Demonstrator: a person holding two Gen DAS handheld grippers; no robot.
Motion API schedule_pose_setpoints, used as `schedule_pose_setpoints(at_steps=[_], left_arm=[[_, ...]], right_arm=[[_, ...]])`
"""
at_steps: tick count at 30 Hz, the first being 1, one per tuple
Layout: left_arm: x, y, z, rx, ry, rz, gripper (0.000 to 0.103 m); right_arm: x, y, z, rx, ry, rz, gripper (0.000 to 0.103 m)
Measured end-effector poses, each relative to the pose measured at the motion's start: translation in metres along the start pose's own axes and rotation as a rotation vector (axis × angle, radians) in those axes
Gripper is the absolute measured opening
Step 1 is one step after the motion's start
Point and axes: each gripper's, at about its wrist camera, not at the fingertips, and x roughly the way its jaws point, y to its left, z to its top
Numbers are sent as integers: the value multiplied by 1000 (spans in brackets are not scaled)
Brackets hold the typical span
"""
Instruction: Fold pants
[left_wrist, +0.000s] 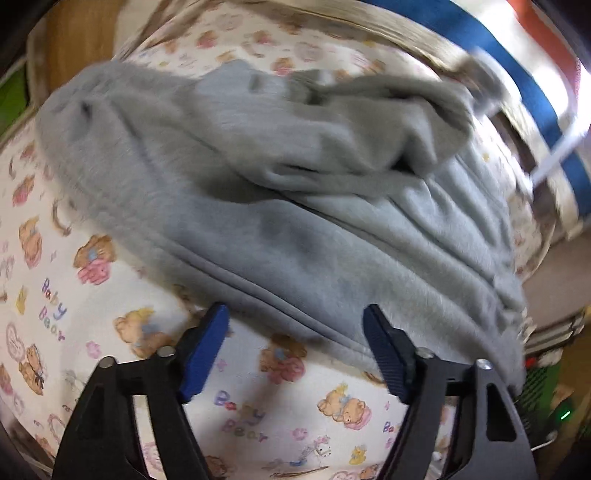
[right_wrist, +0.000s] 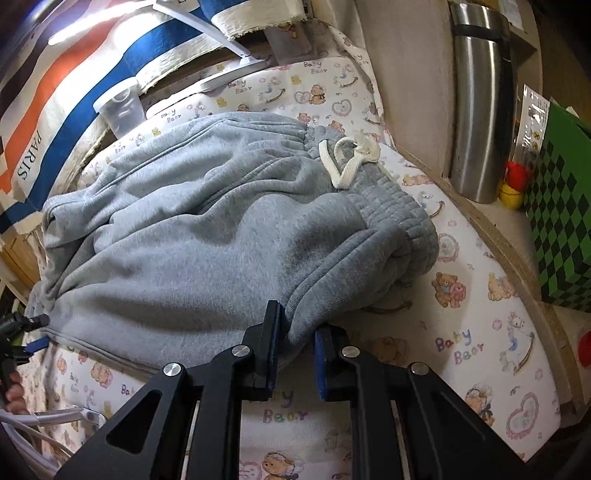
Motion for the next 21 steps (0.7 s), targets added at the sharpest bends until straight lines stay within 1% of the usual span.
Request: schedule_pose_setpoints(at_steps=[2,3,5,7,10,13,17,19,21], left_arm=[[-1,10,8,-69,6,-18,56],[-1,16,11,-116,7,-29,54],[-1,29,16,-211,-9,-78,49],[-1,37,17,-284,-22,-115,48],[0,41,17,-356,-52,-138,48],[0,36,15,-375,-89,-112,49],[-10,35,5,-359,-84,-52,47],[-15,48,4,-360,-99,-6,47],[-21,71,9,-413,-134,5,49]], right_arm=[[1,2,-2,-4,-5,-12,16],[1,2,-2,-4,-8,-17,16],[0,3,-3,-2,-16,-24,16],[-1,3,-4,1,-20,-22,16],[0,2,-3,13,-22,-14,16],[1,0,-3,36,-27,-11,16],[1,-3,-4,65,-10,0,18],[0,-10,-5,94,3,30,19],[0,-13,-5,106,13,44,20]])
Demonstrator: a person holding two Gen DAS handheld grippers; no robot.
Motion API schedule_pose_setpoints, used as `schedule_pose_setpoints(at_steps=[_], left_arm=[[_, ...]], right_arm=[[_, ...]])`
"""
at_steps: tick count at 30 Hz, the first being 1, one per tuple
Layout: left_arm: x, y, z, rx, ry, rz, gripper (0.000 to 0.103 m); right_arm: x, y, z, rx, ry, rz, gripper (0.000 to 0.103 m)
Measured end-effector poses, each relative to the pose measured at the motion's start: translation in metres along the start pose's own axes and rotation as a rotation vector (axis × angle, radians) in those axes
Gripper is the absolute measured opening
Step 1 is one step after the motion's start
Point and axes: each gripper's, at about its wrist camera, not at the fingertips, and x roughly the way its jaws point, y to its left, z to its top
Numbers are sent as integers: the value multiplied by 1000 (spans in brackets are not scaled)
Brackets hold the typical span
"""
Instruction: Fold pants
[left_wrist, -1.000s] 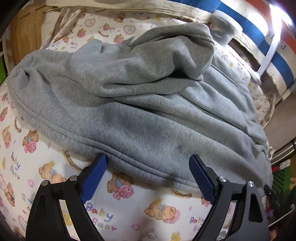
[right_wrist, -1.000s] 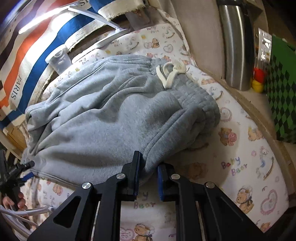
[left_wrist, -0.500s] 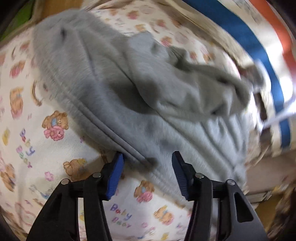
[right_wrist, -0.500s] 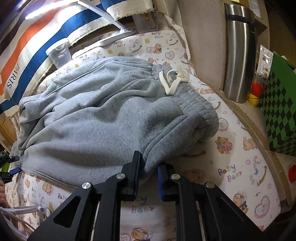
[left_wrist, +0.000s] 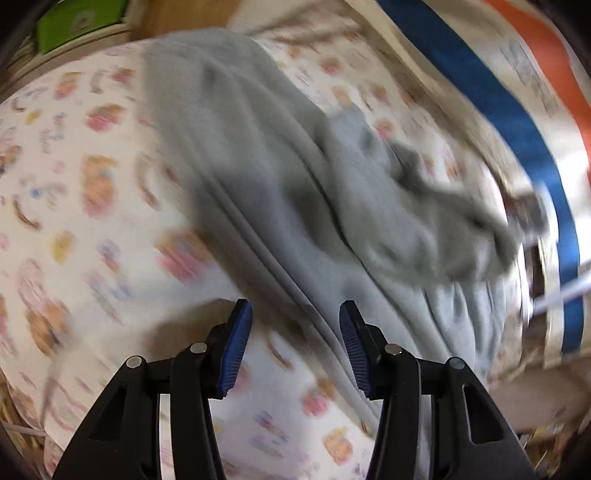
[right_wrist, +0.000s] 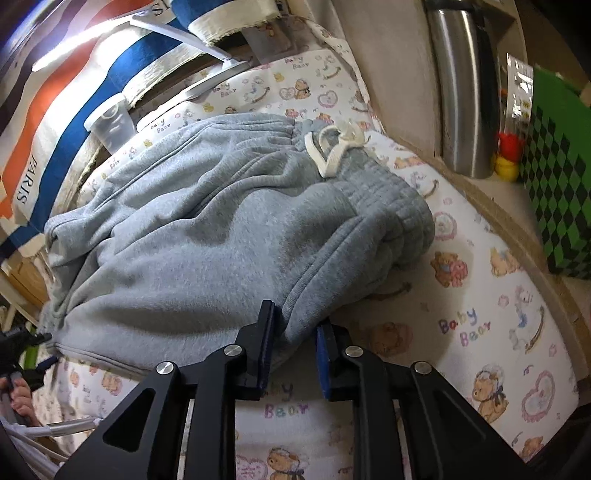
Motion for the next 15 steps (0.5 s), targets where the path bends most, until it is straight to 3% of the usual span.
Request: schedule_pose_setpoints(at_steps=[4,5,8,11,12,14,15], left_arm=[[6,12,24,-31,48,-18,49],[8,13,27,-43,55,-30,53],[12,13,29,-75,35,-82,65],[17,8,29,-90,8,-92,65],[19,6,30,-90,2,-94,63],[24,7,34,-92,13,-79,41],[24,13,38,-112,24,-89,39]], right_arm=[[0,-1,-2,12,6,-4,21],[-2,-1,-2,15,5,-5,22],[-6,-2,-4,32,-2,-5,22],[-6,-5,-6,48,-3,-18,31],[-6,-6,-6,55,-5,-20,33],[-6,-9,-5,66,-5,-15,34],[-5,-10,-4,72,-7,-17,34]])
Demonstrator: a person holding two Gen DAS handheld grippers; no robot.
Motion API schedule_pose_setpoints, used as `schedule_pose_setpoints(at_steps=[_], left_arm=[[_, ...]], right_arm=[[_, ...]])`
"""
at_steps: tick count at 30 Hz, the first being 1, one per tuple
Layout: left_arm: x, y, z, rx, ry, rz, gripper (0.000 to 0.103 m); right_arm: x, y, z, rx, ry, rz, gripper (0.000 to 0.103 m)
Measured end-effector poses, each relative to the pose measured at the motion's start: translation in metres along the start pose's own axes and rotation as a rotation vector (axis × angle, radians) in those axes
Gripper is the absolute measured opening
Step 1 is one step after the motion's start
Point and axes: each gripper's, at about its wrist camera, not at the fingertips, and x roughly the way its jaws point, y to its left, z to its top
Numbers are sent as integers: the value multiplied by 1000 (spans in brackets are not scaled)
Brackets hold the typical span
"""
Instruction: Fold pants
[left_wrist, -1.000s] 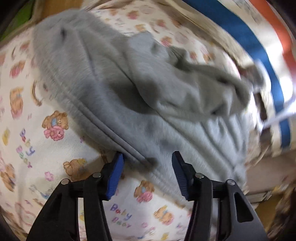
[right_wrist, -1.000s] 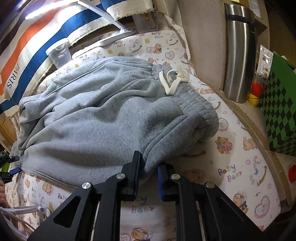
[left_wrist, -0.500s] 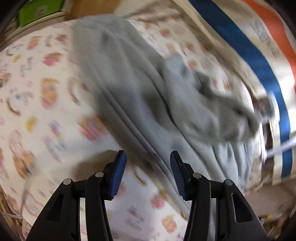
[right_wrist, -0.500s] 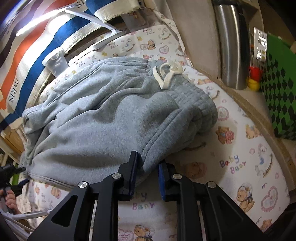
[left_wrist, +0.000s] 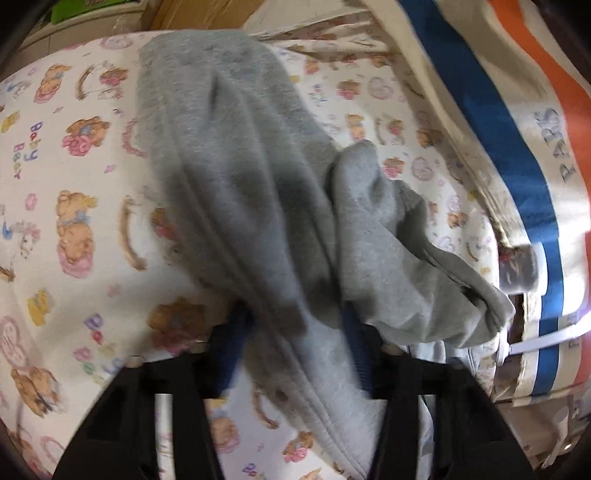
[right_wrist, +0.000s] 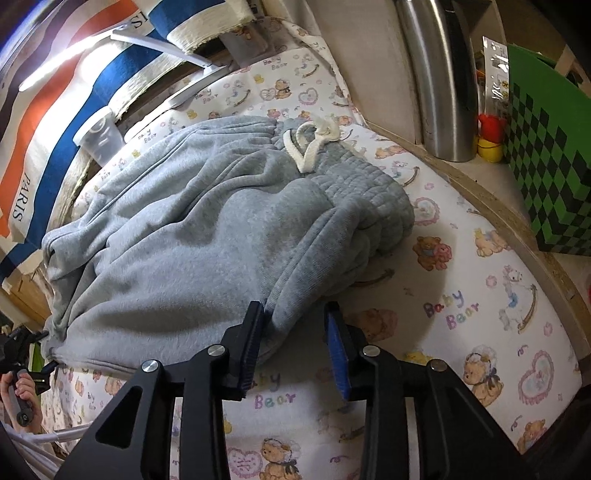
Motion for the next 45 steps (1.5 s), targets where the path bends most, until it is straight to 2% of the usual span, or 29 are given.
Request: schedule_pose_setpoints(at_steps=[2,4,6,7,8,10,11,13,15,16,17,20,22,24,28,32,39,40,43,45], left_arm=[[-3,14,10,-55,34,-50,37],[-12,21,20,-48,11,-16,33],[-26,26,29,-36,-51,37,38],[-30,29,32,-40,-63,34,45],[-31,31,37,-39,-59,31,46],[-20,28,44,8,1,31,46],[-15,25,45,32,23,42,46],[-10,20,43,65,13,57,45],[-5,16,41,86,12,54,39],[-4,16,39,91,14,49,17],[-1,15,38,106,17,58,11],[-4,7,34,191,-10,98,9],[-9,7,32,206,-19,101,8],[-17,5,31,219,-24,90,8],[-39,-2,25,274,-59,70,8],[-57,-3,16,299,-80,60,8],[-85,1,3,344,-109,71,8],[-91,0,2,354,-119,65,8],[-102,-3,-5,394,-128,69,8],[-101,5,-10,393,-120,81,8]], right_arm=[[1,-2,1,10,-2,0,35],[3,-2,1,11,0,0,35],[5,-3,3,11,5,1,35],[5,-5,4,14,8,5,36],[6,-6,5,21,9,5,39],[6,-9,6,31,3,-13,48],[7,-10,7,32,0,-18,49],[12,-10,9,42,12,-4,49],[18,-9,12,52,17,4,49],[22,-9,14,63,25,8,50],[26,-9,15,72,31,11,51],[34,-5,19,83,23,3,51],[35,2,20,58,20,4,27],[28,6,21,50,12,1,21],[-3,13,22,19,-36,28,18],[-21,20,17,-27,-42,-3,18],[-47,1,12,-6,-75,-46,18],[-54,-1,12,-4,-86,-49,14],[-80,-3,12,-37,-180,-142,2],[-94,-11,12,-27,-231,-208,2]])
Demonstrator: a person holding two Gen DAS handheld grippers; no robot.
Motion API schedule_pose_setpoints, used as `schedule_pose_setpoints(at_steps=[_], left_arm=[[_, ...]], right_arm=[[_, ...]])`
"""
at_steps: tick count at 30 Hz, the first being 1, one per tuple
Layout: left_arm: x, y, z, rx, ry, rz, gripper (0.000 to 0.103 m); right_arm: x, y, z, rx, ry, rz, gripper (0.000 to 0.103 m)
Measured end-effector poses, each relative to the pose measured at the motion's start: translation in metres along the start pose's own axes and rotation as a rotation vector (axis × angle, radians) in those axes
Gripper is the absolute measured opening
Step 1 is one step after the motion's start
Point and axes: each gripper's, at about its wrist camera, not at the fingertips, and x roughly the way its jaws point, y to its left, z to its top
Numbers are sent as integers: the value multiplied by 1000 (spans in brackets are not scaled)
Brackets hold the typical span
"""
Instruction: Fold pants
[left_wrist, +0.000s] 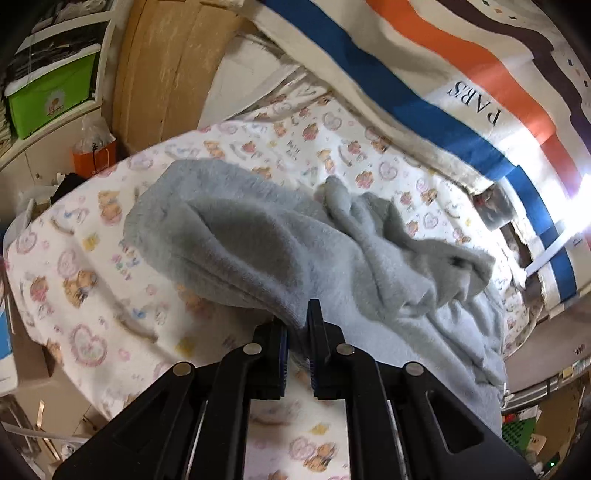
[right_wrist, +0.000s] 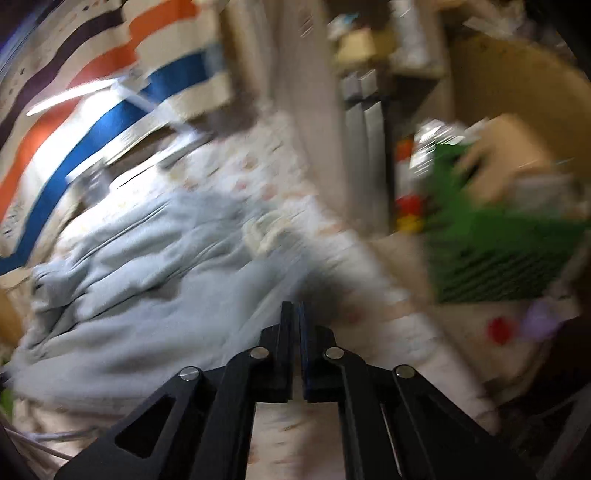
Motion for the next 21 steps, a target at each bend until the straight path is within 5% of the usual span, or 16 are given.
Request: schedule_pose_setpoints(at_steps=[6,10,14,16,21], left_arm=[[38,9,-16,27,65,128,10],[29,-5,-14,83,51,183,15],[2,-26,-15,151,37,111,43],[-6,-40,-25,184,38,70,44],[12,-85,-47,287,120,-34,44]], right_arm=[[28,-21,-16,36,158,67,2],[31,1,-18,-21,137,136,2],[39,34,-16,-95,207,249,8],[43,46,-25,-102,266,328,32],[40,68,-51,-120,337,433,39]])
